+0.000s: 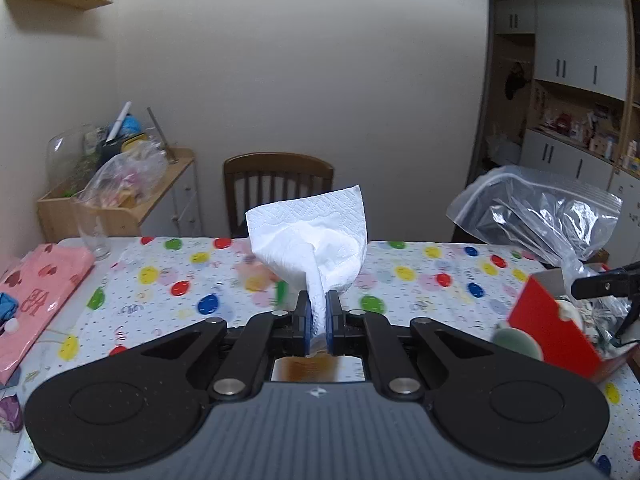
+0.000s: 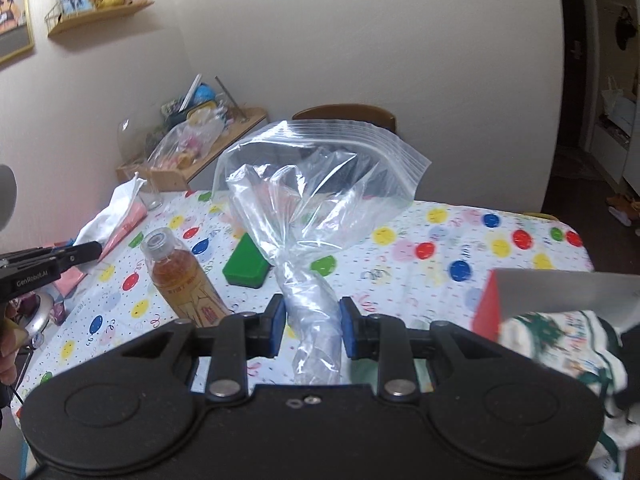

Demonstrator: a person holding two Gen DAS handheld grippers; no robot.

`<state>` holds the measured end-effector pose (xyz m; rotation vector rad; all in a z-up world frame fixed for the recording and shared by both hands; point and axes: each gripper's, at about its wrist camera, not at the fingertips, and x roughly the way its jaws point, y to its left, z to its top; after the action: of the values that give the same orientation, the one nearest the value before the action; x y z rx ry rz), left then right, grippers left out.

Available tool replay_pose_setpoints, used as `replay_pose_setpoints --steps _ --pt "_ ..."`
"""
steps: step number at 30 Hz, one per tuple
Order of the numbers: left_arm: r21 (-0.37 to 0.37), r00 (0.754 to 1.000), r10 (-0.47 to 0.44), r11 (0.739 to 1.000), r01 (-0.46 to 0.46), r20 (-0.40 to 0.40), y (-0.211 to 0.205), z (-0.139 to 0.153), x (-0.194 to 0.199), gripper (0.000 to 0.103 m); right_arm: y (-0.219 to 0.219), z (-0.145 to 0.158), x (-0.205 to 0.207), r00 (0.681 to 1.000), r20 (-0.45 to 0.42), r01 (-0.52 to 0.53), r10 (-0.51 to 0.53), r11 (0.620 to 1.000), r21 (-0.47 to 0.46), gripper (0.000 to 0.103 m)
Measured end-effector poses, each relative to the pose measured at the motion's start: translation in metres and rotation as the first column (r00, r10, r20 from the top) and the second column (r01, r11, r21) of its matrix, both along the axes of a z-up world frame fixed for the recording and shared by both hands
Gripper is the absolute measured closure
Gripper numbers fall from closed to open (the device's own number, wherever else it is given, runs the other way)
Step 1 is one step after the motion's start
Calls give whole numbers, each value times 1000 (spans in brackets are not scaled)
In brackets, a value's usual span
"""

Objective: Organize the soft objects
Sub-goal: 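Carry the napkin and zip bag over the shoebox with both grippers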

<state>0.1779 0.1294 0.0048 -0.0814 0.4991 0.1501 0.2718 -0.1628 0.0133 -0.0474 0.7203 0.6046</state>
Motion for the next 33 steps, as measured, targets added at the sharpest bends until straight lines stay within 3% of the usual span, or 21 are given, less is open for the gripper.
replay_pose_setpoints --steps 19,33 --pt "24 966 -256 966 257 -39 -226 8 42 96 -179 6 3 989 -1 147 -147 987 60 75" --pt "36 933 -346 936 351 -103 -340 -16 88 96 -274 -16 26 965 -26 260 -259 964 45 75"
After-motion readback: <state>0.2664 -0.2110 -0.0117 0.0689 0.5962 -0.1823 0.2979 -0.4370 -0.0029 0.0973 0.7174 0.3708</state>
